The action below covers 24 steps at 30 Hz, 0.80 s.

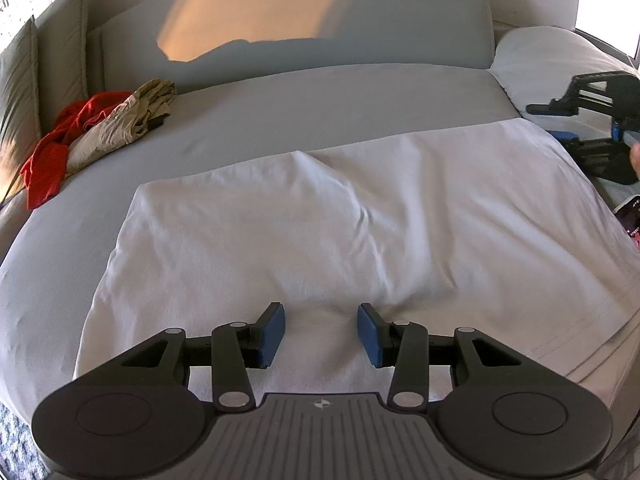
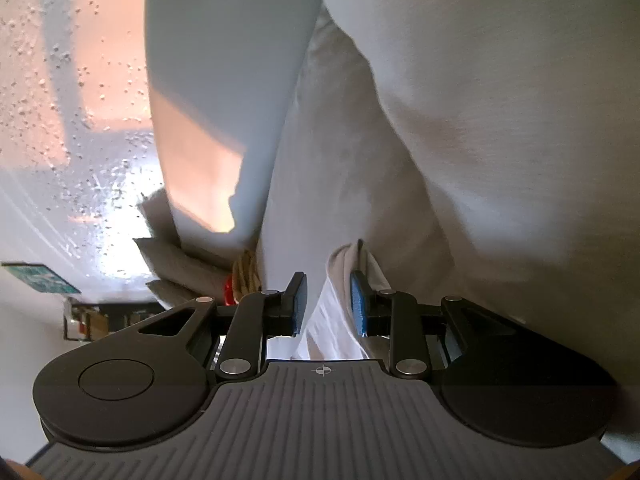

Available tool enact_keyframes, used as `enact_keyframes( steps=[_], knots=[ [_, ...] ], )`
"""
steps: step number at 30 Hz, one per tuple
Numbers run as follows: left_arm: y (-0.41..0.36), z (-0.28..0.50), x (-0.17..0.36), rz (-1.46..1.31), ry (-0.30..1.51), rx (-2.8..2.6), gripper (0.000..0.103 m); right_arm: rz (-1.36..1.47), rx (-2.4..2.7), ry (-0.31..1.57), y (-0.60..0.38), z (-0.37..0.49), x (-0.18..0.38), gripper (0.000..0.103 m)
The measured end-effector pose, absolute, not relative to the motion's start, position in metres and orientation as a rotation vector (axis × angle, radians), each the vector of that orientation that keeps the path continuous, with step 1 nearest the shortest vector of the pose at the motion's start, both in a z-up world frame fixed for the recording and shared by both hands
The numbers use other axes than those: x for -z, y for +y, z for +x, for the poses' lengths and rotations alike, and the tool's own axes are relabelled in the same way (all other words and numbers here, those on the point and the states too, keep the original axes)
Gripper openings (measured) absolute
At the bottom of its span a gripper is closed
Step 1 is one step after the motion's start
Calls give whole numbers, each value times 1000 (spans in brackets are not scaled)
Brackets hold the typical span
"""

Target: Fold clothes

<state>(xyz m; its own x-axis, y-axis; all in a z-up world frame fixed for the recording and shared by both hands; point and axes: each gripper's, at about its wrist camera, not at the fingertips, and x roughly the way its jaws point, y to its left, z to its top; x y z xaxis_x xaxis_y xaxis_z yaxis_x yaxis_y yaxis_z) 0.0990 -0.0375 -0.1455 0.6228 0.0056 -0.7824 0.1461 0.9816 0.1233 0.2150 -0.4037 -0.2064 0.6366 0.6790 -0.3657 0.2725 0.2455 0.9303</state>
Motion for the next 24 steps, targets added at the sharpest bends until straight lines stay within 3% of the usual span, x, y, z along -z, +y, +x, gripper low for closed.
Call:
enact_keyframes(
  steps=[6, 7, 8, 9, 11, 17, 19, 24],
  knots=[
    [-36, 98, 146, 179, 895, 85, 41, 1325, -262, 862, -394, 224, 211, 30],
    [-36, 98, 146, 178, 895, 85, 41, 1319, -248, 859, -394, 223, 211, 27],
    [-35, 98, 146, 177, 895, 85, 41, 1305, -238, 859, -394, 222, 211, 12],
    [-35, 99, 146, 177, 896, 86, 41, 1286, -225, 858, -394, 221, 210, 6],
    [-35, 99, 146, 176, 898, 84, 41, 1231, -182, 843, -392, 219, 204, 3],
    [-34, 99, 148, 179, 896, 81, 41, 814, 94, 801, -384, 208, 168, 0],
    [-32, 97, 146, 174, 887, 79, 42, 795, 103, 801, -387, 205, 163, 0],
    [-28, 73, 131, 158, 832, 49, 41, 755, 14, 757, -373, 181, 127, 11]
  ],
)
